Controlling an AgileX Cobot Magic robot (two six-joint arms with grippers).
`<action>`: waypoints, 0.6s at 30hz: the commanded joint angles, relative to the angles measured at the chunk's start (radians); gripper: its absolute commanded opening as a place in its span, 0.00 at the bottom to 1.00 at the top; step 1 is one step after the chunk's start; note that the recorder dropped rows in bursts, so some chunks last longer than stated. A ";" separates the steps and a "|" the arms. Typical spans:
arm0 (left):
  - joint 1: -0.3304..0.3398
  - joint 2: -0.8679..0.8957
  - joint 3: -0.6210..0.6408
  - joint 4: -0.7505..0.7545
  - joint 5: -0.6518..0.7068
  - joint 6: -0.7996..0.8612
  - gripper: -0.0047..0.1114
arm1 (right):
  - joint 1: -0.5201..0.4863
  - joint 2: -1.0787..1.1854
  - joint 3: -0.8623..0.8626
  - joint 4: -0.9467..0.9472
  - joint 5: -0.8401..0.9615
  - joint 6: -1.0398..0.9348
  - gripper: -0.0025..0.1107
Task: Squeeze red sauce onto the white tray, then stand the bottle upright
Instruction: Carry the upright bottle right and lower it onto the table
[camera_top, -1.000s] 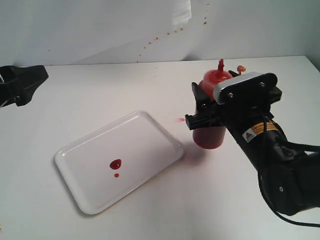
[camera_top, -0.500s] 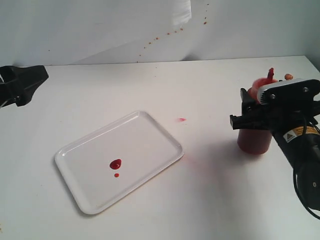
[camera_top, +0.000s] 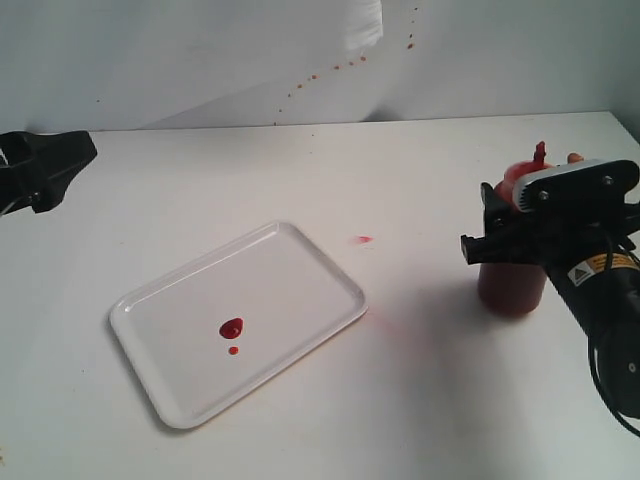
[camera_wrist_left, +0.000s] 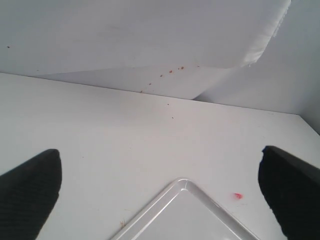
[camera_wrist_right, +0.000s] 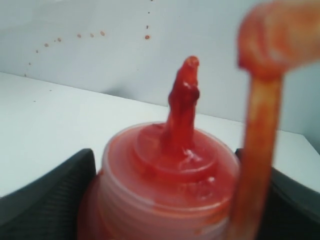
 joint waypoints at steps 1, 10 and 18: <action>0.004 -0.006 -0.002 0.003 -0.005 -0.012 0.92 | -0.007 -0.015 -0.002 0.048 -0.013 0.003 0.48; 0.004 -0.006 -0.002 0.003 -0.005 -0.012 0.92 | -0.005 -0.015 -0.002 0.062 -0.009 0.040 0.76; 0.004 -0.006 -0.002 0.003 -0.005 -0.012 0.92 | 0.005 -0.017 -0.002 0.061 -0.007 0.040 0.82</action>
